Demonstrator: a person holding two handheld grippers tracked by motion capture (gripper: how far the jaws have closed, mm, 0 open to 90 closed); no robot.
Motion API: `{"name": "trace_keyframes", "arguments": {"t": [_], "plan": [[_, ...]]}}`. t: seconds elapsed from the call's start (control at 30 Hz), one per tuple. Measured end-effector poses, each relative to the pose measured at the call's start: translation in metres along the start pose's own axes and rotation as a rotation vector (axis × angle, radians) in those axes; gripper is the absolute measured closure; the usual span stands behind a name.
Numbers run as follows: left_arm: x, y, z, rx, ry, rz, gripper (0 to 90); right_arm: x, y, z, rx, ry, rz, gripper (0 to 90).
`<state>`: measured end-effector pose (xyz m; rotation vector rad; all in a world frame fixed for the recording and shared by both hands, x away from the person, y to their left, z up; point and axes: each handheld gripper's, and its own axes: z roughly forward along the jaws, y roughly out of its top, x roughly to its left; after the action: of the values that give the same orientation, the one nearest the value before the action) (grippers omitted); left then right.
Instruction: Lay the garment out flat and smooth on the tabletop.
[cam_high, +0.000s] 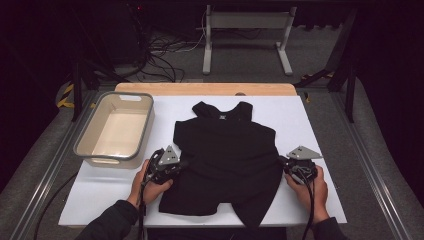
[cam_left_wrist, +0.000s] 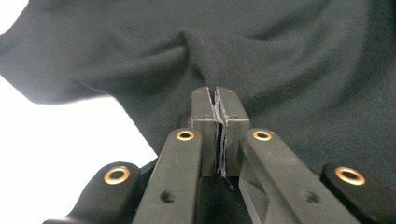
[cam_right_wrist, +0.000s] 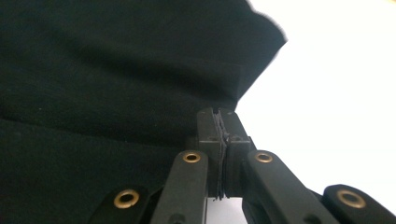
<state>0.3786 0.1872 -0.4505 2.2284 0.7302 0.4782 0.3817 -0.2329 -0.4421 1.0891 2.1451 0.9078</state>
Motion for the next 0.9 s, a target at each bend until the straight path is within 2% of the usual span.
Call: {"name": "trace_keyframes", "arguments": {"t": [0.07,0.13,0.23,0.3,0.4,0.47,0.5,0.57,0.63,0.73,0.77,0.87,0.9], "plan": [[0.007,0.004,0.004,-0.01,0.01,-0.012,88.0,-0.004,0.004,0.004,-0.013,-0.026,0.0,89.3],[0.011,0.008,0.008,-0.011,0.044,-0.01,87.9,-0.009,0.009,0.009,-0.025,-0.039,0.005,89.3],[0.02,0.013,0.017,-0.008,0.072,-0.024,87.9,-0.013,0.015,0.015,-0.037,-0.059,0.013,89.3],[0.024,0.015,0.02,-0.008,0.067,-0.045,87.8,-0.014,0.018,0.02,-0.046,-0.07,0.009,89.0],[0.025,0.016,0.017,-0.025,0.07,-0.052,87.4,-0.012,0.019,0.024,-0.042,-0.04,-0.011,87.7],[0.025,0.015,0.013,-0.035,0.078,-0.064,85.2,-0.01,0.018,0.023,-0.047,-0.046,-0.006,78.0],[0.025,0.015,0.011,-0.039,0.088,-0.068,81.3,-0.01,0.017,0.021,-0.053,-0.047,0.006,71.2],[0.026,0.014,0.004,-0.062,0.099,-0.084,76.3,-0.01,0.015,0.015,-0.069,-0.037,0.025,64.3],[0.025,0.013,-0.006,-0.098,0.08,-0.088,70.9,-0.007,0.012,0.004,-0.09,-0.021,0.036,59.8],[0.016,0.011,-0.021,-0.139,0.063,-0.056,62.3,0.0,0.006,-0.012,-0.118,0.037,0.073,56.2],[0.012,0.01,-0.025,-0.147,0.054,-0.042,58.1,0.004,0.004,-0.016,-0.114,0.066,0.078,54.6],[-0.004,0.004,-0.036,-0.147,0.022,0.015,49.0,0.017,-0.005,-0.023,-0.074,0.112,0.063,50.1],[-0.009,0.001,-0.039,-0.147,0.001,0.017,45.8,0.022,-0.01,-0.025,-0.053,0.135,0.065,47.5]]}}
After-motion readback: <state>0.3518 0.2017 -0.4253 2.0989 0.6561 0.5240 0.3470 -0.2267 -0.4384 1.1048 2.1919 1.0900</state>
